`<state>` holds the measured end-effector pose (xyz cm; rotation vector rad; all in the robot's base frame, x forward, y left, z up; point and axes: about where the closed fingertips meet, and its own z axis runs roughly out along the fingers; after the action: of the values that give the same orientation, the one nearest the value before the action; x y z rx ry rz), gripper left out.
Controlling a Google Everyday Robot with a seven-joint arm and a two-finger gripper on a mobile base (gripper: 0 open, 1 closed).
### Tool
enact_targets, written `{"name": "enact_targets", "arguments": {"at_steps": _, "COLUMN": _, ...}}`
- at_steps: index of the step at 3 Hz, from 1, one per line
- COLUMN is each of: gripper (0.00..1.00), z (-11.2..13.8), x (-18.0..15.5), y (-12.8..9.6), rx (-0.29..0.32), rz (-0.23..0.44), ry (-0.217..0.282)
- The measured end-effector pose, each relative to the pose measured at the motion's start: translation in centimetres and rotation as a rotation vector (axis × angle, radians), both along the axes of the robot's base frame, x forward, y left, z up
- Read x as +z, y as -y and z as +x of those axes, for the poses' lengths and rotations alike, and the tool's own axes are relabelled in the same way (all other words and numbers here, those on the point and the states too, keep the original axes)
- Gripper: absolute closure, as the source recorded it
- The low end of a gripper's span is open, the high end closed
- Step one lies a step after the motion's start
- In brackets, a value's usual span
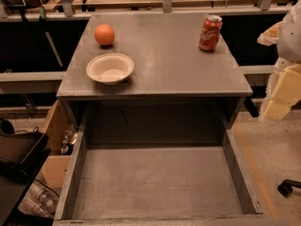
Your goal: Place coke can into top drawer
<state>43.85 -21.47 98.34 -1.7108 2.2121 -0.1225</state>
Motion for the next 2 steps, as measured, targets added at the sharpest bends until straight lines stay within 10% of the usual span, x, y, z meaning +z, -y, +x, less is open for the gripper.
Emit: {"name": "enact_targets", "arguments": {"at_steps": 2, "gripper": 0.0, "z": 1.6, "x": -0.3, "y": 0.9, "rx": -0.073, "rz": 0.056, "ry": 0.057}}
